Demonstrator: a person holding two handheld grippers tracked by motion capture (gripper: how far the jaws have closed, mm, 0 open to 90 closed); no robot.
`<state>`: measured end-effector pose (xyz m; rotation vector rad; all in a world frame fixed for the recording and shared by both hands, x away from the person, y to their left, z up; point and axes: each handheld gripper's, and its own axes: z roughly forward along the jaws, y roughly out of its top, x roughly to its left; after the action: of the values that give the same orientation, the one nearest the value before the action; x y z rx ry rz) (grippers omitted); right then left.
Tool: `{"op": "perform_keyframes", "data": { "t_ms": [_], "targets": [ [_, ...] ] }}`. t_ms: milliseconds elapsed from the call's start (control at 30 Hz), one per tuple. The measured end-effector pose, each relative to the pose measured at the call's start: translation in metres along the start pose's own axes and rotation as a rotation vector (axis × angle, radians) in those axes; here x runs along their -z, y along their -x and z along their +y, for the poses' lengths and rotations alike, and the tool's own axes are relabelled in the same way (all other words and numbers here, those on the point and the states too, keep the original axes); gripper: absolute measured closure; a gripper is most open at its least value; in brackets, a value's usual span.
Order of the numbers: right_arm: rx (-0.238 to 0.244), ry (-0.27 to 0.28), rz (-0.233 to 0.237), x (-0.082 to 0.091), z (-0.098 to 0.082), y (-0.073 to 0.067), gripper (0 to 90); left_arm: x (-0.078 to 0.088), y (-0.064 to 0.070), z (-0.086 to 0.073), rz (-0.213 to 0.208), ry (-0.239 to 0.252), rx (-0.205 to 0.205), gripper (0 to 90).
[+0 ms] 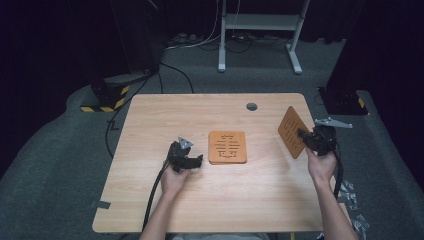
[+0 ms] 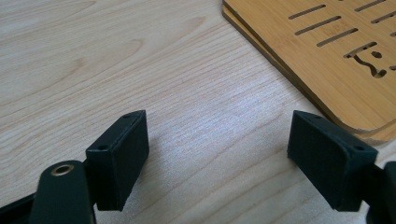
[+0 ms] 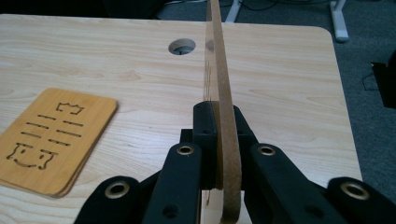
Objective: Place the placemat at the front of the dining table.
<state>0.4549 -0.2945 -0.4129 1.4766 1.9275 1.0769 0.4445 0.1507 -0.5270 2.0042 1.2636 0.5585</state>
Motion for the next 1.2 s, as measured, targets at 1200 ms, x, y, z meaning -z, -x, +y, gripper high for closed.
{"op": "perform_keyframes", "data": {
  "t_ms": [1200],
  "targets": [
    [-0.021, -0.066, -0.14, -0.014, -0.02, 0.029, 75.6, 0.0, 0.0, 0.0, 0.0, 0.0, 0.0, 20.6]
  ]
}}
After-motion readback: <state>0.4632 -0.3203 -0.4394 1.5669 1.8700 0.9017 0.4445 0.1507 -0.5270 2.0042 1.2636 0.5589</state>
